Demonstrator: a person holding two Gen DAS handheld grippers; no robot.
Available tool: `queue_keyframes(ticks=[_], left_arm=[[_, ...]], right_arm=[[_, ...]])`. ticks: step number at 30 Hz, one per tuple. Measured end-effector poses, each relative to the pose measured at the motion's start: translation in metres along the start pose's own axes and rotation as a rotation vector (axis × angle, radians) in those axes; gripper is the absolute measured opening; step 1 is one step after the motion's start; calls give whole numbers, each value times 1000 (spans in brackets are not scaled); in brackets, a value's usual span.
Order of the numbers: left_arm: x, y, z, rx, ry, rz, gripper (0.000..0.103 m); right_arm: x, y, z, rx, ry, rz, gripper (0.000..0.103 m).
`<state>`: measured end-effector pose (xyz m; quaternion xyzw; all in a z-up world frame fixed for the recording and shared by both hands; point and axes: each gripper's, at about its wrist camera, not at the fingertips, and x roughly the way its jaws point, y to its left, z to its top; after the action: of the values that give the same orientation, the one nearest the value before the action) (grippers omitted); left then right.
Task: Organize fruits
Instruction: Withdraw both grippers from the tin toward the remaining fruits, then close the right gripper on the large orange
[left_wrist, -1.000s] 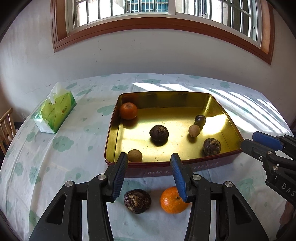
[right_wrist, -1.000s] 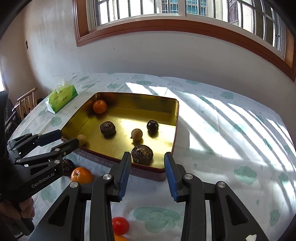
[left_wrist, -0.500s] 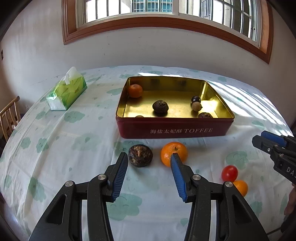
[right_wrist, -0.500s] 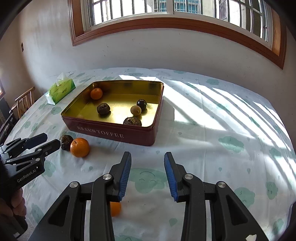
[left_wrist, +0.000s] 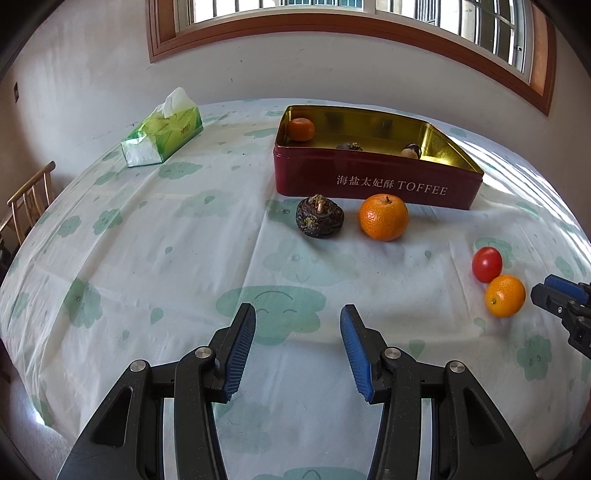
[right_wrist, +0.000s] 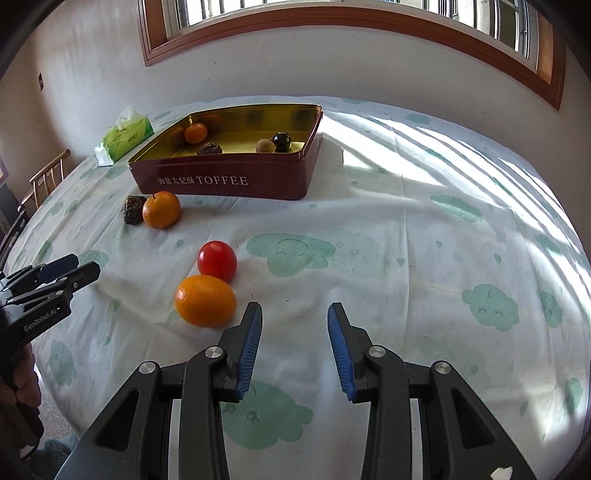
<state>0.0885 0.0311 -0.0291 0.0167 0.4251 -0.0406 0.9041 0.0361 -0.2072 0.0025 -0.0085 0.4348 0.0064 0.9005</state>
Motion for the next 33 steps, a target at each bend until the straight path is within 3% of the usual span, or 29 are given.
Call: queue_keyframes(ticks=[11, 13, 28, 33], left_arm=[[0, 13, -13, -25, 6, 6, 49], [0, 15, -14, -28, 2, 4, 49], [3, 20, -11, -32, -5, 3, 52], [6, 19, -7, -26, -5, 8, 52]], right_arm=[[5, 28, -18, -49, 38, 38, 35], [6, 34, -18, -67, 35, 33, 40], [26, 60, 2, -112, 17, 35, 44], [28, 60, 3, -113, 6, 28, 41]])
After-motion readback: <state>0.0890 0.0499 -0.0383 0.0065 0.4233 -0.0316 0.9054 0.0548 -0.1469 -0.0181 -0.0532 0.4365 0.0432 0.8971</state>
